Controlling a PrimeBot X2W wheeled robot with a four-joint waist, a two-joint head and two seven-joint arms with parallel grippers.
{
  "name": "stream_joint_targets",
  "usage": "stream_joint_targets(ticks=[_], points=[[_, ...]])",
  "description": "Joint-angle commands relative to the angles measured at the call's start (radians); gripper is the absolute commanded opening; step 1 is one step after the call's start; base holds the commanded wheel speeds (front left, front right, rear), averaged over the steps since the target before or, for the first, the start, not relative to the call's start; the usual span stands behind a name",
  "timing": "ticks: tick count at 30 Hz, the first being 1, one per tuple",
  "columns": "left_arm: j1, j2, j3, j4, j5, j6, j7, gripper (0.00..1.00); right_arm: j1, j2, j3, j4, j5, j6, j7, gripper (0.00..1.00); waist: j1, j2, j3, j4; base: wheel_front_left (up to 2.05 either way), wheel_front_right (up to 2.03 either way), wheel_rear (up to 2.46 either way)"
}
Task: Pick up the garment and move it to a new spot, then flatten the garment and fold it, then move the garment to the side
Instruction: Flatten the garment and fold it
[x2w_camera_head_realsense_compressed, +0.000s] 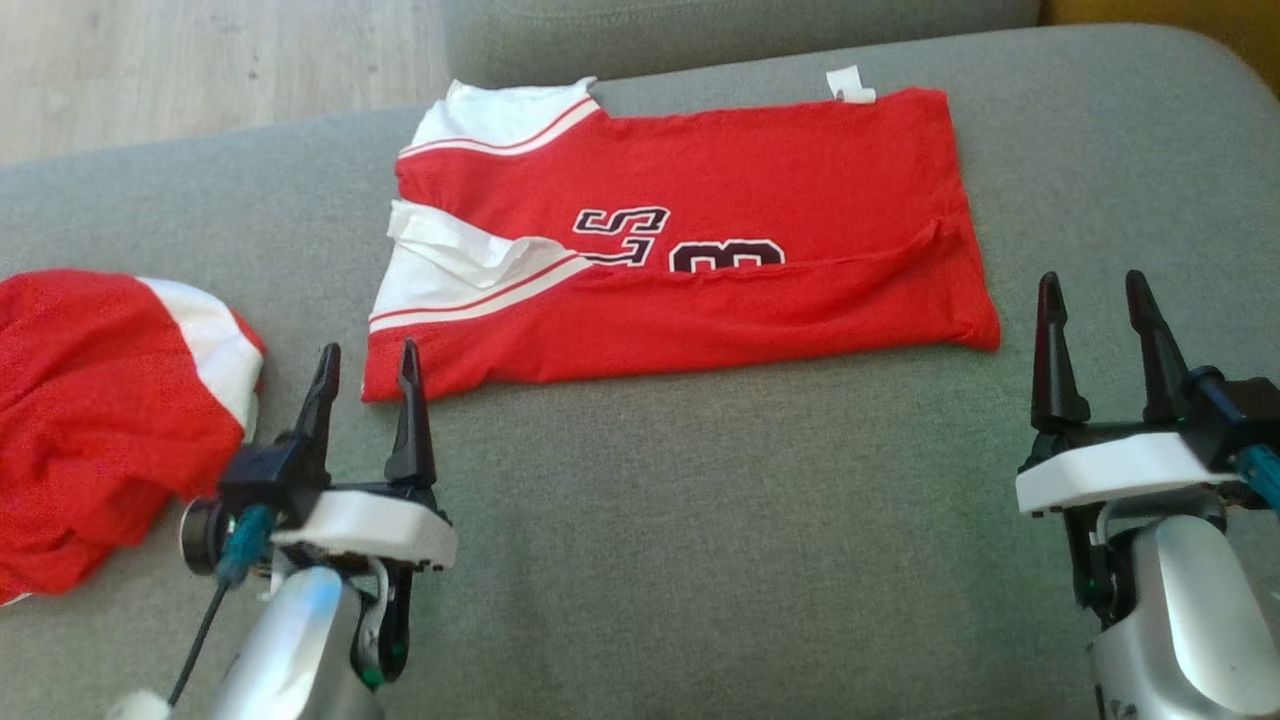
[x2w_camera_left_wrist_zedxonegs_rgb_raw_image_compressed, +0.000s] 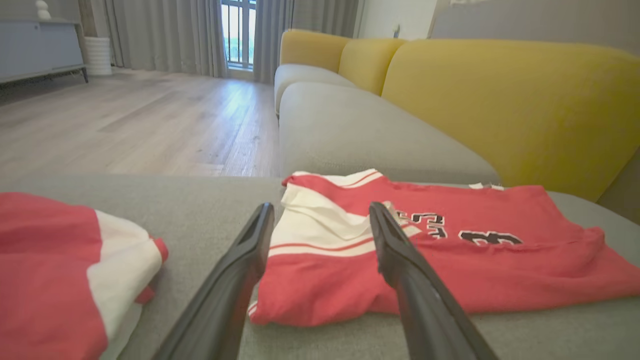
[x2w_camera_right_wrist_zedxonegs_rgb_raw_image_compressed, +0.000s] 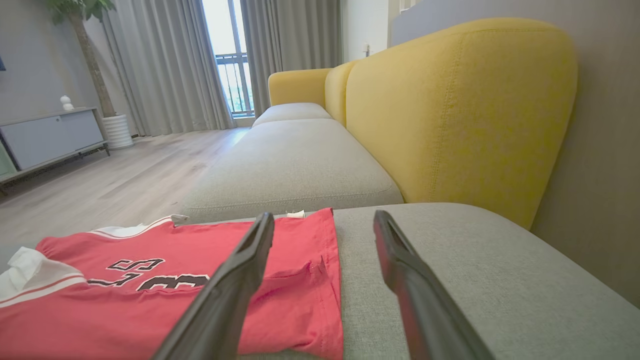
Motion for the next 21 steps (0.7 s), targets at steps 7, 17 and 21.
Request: stream_joint_targets(ticks=[7,17,21], points=[[-0.126,0.008,0.014,0.120,0.013,0.016,0.094,1.00,-0.024,0.008,0.033,-0.055,0.000,0.007,0.003,1.00,0.0000,-0.0001,0.051,-0.025,0.00,0.00,0.00],[-0.193,0.047,0.002,0.260,0.066,0.112,0.182,1.00,-0.039,0.009,0.054,-0.055,0.014,0.007,-0.003,1.00,0.0000,-0.0001,0.088,-0.058,0.00,0.00,0.00],[-0.205,0.051,-0.003,0.291,0.064,0.114,0.200,1.00,-0.039,0.009,0.051,-0.052,0.018,0.007,-0.009,1.00,0.0000,-0.0001,0.098,-0.063,0.00,0.00,0.00]])
